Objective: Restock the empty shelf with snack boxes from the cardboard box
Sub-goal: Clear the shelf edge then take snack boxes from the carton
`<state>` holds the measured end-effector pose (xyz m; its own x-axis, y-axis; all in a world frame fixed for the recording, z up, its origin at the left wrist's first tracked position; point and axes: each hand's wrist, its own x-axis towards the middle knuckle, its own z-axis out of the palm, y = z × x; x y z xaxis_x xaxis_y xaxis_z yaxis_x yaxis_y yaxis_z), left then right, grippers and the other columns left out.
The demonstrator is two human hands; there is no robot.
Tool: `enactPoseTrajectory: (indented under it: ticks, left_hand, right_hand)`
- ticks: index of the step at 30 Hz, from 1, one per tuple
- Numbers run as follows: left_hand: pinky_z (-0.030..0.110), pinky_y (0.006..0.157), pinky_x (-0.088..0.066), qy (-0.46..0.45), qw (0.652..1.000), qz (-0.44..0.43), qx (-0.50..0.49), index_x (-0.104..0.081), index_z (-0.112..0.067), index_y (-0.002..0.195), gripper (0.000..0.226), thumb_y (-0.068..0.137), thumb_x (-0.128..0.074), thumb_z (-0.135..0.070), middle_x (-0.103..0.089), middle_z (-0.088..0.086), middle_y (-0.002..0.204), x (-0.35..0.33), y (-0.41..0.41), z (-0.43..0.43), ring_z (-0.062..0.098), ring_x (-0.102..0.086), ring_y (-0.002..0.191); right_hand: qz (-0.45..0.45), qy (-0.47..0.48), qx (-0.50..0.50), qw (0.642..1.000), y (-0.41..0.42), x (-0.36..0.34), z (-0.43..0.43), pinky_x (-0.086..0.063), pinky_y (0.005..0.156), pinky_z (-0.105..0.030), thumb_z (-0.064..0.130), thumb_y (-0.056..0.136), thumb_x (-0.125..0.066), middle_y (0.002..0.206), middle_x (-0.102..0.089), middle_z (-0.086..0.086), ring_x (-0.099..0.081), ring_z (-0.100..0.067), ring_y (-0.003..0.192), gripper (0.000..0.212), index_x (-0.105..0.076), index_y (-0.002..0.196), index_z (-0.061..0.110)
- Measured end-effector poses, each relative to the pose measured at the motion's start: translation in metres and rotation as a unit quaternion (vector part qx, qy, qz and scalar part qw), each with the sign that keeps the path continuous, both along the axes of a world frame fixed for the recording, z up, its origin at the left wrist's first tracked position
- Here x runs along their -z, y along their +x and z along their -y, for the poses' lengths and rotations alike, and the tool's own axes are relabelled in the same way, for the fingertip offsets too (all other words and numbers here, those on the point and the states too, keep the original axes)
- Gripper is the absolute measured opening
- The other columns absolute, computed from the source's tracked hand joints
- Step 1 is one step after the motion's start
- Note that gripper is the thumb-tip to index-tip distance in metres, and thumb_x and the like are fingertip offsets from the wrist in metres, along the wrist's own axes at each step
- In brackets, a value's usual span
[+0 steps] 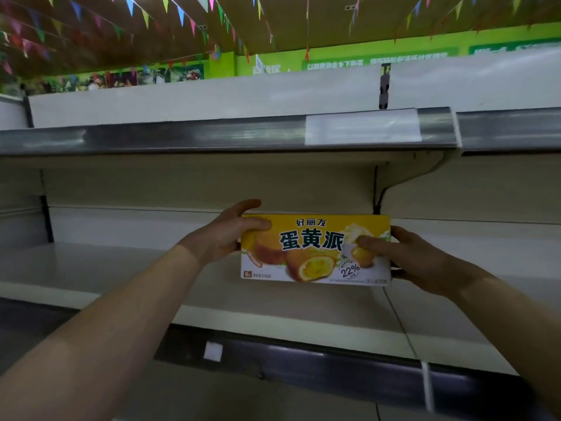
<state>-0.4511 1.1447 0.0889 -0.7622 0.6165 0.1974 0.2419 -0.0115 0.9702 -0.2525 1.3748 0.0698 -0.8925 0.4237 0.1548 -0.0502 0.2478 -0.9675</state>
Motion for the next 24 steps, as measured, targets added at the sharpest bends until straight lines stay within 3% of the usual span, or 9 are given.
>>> enactPoseTrajectory:
  ticks: [3, 7, 16, 19, 24]
  left_hand:
    - [0.042, 0.082, -0.056, -0.013, 1.0, -0.001, 0.015, -0.047, -0.033, 0.13, 0.055, 0.085, -0.069, -0.01, -0.062, 0.013, 0.12, -0.002, -0.025, 0.015, 0.031, -0.067, 0.1]
    - [0.041, 0.081, -0.056, -0.037, 0.999, -0.013, 0.028, -0.048, -0.033, 0.128, 0.054, 0.085, -0.07, -0.01, -0.059, 0.01, 0.127, -0.004, -0.061, 0.041, 0.03, -0.065, 0.105]
    - [0.035, 0.077, -0.056, -0.056, 0.998, -0.023, 0.019, -0.048, -0.021, 0.136, 0.052, 0.088, -0.065, -0.006, -0.055, 0.012, 0.13, 0.008, -0.119, 0.077, 0.027, -0.064, 0.101]
    - [0.039, 0.083, -0.056, -0.042, 0.998, -0.036, 0.006, -0.049, -0.02, 0.136, 0.053, 0.088, -0.065, -0.005, -0.054, 0.011, 0.131, 0.014, -0.13, 0.08, 0.028, -0.063, 0.102]
    - [0.02, 0.058, -0.056, -0.022, 0.997, -0.071, -0.026, -0.047, -0.022, 0.138, 0.056, 0.088, -0.064, -0.005, -0.056, 0.007, 0.12, 0.023, -0.134, 0.075, 0.016, -0.063, 0.087]
  right_hand:
    - [0.005, 0.008, -0.005, 1.0, -0.019, -0.003, 0.017, -0.053, 0.074, -0.033, 0.02, 0.086, -0.067, 0.094, -0.075, 0.0, -0.071, -0.019, 0.084, 0.029, -0.058, 0.112, 0.026]
    - [0.023, -0.001, 0.013, 1.0, -0.053, -0.002, 0.044, -0.052, 0.088, -0.041, 0.017, 0.079, -0.074, 0.111, -0.069, -0.006, -0.068, -0.027, 0.098, 0.057, -0.048, 0.129, 0.025]
    - [0.03, 0.0, 0.049, 0.998, -0.118, 0.007, 0.095, -0.05, 0.062, -0.029, 0.006, 0.082, -0.071, 0.1, -0.068, -0.004, -0.068, -0.02, 0.083, 0.055, -0.043, 0.126, 0.024]
    - [0.035, 0.014, 0.049, 0.998, -0.131, 0.008, 0.104, -0.053, 0.063, -0.029, 0.003, 0.082, -0.07, 0.103, -0.068, -0.006, -0.069, -0.021, 0.084, 0.055, -0.043, 0.125, 0.023]
    - [0.034, 0.056, 0.063, 0.996, -0.144, 0.006, 0.108, -0.057, 0.08, -0.044, -0.008, 0.082, -0.065, 0.105, -0.067, -0.016, -0.068, -0.029, 0.09, 0.042, -0.052, 0.112, 0.019]
